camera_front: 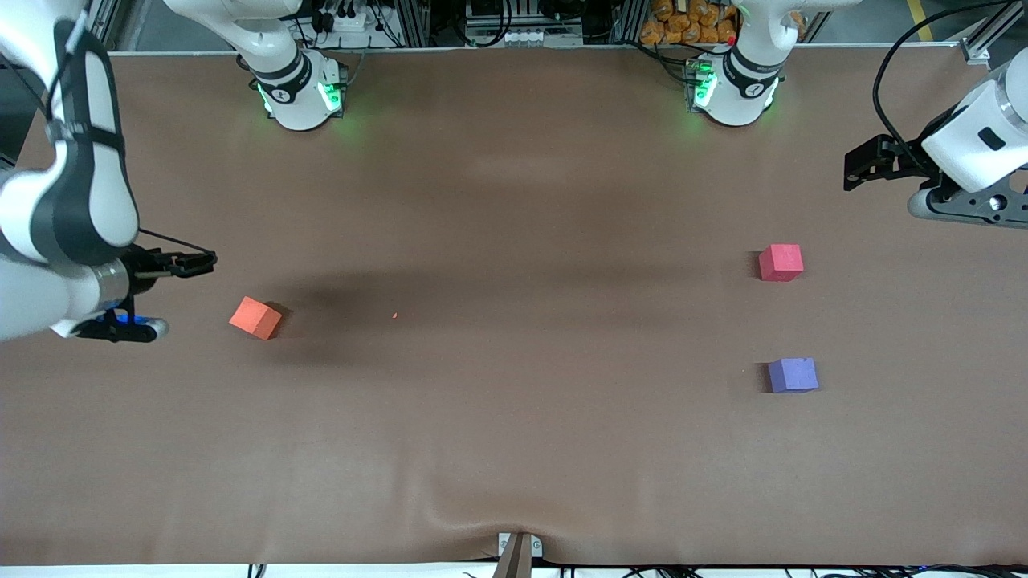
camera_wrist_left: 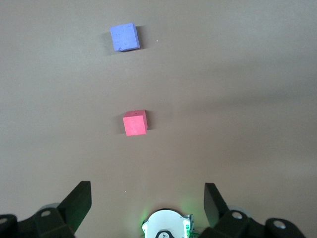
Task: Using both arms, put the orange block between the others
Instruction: 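Reach the right gripper down to the orange cube and grasp it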
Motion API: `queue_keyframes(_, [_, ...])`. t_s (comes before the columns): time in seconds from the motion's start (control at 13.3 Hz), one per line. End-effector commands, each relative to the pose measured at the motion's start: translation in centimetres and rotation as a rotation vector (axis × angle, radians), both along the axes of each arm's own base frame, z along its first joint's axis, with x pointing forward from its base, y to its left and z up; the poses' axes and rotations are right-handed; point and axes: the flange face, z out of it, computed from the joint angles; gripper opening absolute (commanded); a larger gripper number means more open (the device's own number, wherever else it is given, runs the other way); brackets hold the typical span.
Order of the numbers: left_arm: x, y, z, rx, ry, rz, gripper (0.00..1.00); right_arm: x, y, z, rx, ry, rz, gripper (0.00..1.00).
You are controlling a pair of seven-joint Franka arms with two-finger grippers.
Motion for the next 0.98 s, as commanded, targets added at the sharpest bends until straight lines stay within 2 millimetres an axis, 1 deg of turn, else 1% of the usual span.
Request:
queue_keyframes(0.0, [-0.3, 0.0, 0.3, 0.012, 0.004, 0.005, 1.0, 0.3, -0.2, -4.1, 0.014, 0.074, -0.019, 1.0])
queue_keyframes(0.08, [-0.3, 0.0, 0.3, 0.011, 0.005, 0.005, 1.0, 0.3, -0.4, -5.7, 0.015, 0.103, -0.024, 1.0])
queue_keyframes(0.15, [-0.3, 0.0, 0.3, 0.011, 0.005, 0.005, 1.0, 0.3, -0.4, -6.7, 0.016, 0.118, -0.026, 1.0])
queue_keyframes(0.3, [-0.2, -0.1, 0.1, 0.011, 0.008, 0.003, 1.0, 0.5, -0.2, -7.9, 0.007, 0.13, -0.043, 1.0])
queue_keyframes(0.38, [-0.2, 0.0, 0.2, 0.012, 0.006, 0.005, 1.0, 0.7, 0.1, -8.7, 0.038, 0.125, -0.06, 1.0])
queue_keyframes(0.68, [-0.2, -0.1, 0.2, 0.012, 0.006, 0.005, 1.0, 3.0, 0.0, -9.3, 0.04, -0.034, -0.079, 1.0])
queue_keyframes(0.75, [-0.2, -0.1, 0.1, 0.013, 0.007, 0.005, 1.0, 3.4, -0.1, -10.0, 0.034, -0.06, -0.08, 1.0])
queue_keyframes(0.9, [-0.2, -0.1, 0.0, 0.013, 0.009, 0.005, 1.0, 3.7, -0.4, -12.7, 0.017, -0.058, -0.109, 1.0])
